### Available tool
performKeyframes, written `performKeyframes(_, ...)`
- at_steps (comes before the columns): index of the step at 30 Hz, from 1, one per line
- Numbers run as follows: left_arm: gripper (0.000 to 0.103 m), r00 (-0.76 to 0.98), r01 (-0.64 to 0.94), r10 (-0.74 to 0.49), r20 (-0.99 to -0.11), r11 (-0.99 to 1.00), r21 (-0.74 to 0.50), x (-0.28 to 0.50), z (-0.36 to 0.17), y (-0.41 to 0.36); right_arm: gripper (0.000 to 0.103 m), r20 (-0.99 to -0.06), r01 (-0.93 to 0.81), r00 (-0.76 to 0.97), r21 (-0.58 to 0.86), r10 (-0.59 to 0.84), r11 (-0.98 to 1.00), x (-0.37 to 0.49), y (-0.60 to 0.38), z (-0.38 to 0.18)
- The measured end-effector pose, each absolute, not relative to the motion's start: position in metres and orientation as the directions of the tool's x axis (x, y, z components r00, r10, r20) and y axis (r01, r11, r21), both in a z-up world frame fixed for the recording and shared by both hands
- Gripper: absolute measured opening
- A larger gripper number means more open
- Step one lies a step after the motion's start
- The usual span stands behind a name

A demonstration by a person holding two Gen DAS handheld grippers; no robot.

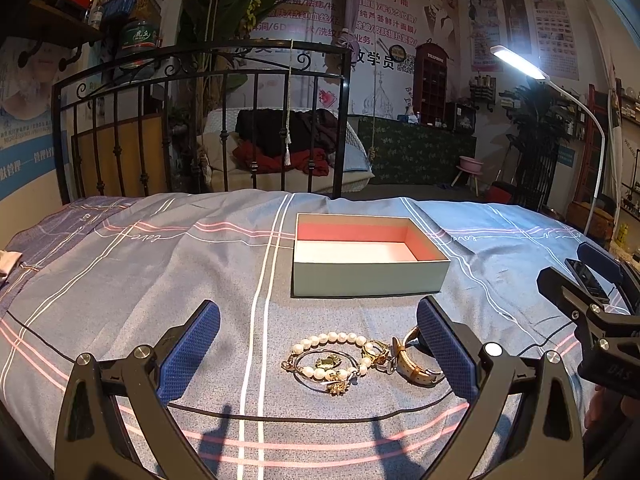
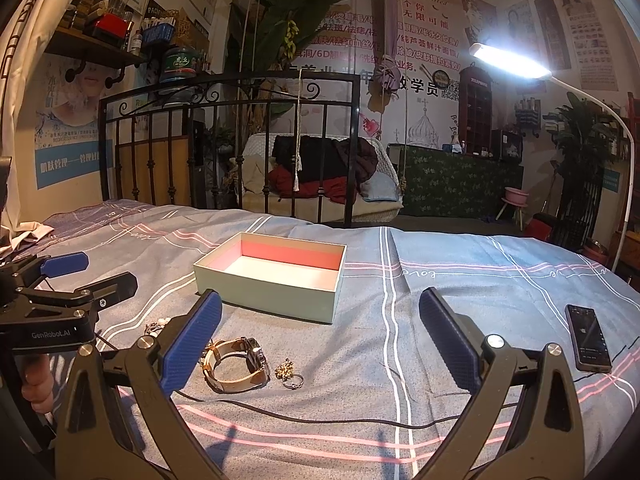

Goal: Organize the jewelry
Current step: 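Move the left tool to the pearl bracelet while the right tool approaches the tan-strap watch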

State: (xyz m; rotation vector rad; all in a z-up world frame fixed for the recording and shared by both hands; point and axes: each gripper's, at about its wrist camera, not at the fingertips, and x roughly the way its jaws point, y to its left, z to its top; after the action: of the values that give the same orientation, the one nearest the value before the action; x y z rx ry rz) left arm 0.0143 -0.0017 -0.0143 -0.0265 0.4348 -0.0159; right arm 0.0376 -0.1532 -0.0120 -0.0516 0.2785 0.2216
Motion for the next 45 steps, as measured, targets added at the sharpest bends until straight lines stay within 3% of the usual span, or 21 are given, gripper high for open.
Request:
performKeyframes(16,0.096,0.89,0.013,-0.03,-0.455,0.999,-0.04,0.015,-0.024,-0.004,0.097,-0.308,-0.227,0.928,-0.015,0.211,0.974,0.038,-0.155,-0.02)
performKeyframes(27,0.096,0.751,-0.04,-0.058,-0.658,0.99,-0.132,0.044,-0.045,0.03,0.097,-0.442,-0.22,0.874,0.01,0.201,0.976,0.06,-0.162,-0.038)
performKeyframes(33,0.096,0.69,-0.051,-0.018,-0.724,0.996,-0.073,0.072,-0.05,0.038,0.086,-0.503,-0.245,0.834,0.033,0.228,0.969,0.078,-0.161,-0.051)
performKeyframes(37,0.091,0.614,0.043,-0.022,-0.789,0.999,0.006,0.1,-0.058,0.03,0.086,-0.522,-0.253,0.82,0.04,0.236,0.967,0.087,-0.16,-0.056)
performKeyframes(39,0.082,0.57,0.104,-0.042,-0.821,0.994,0.021,0.115,-0.064,0.027,0.086,-0.528,-0.257,0.814,0.045,0.241,0.965,0.091,-0.159,-0.058)
performKeyframes(45,0.079,0.504,0.246,-0.063,-0.861,0.967,0.073,0.137,-0.074,0.017,0.086,-0.546,-0.251,0.801,0.064,0.245,0.966,0.1,-0.162,-0.065)
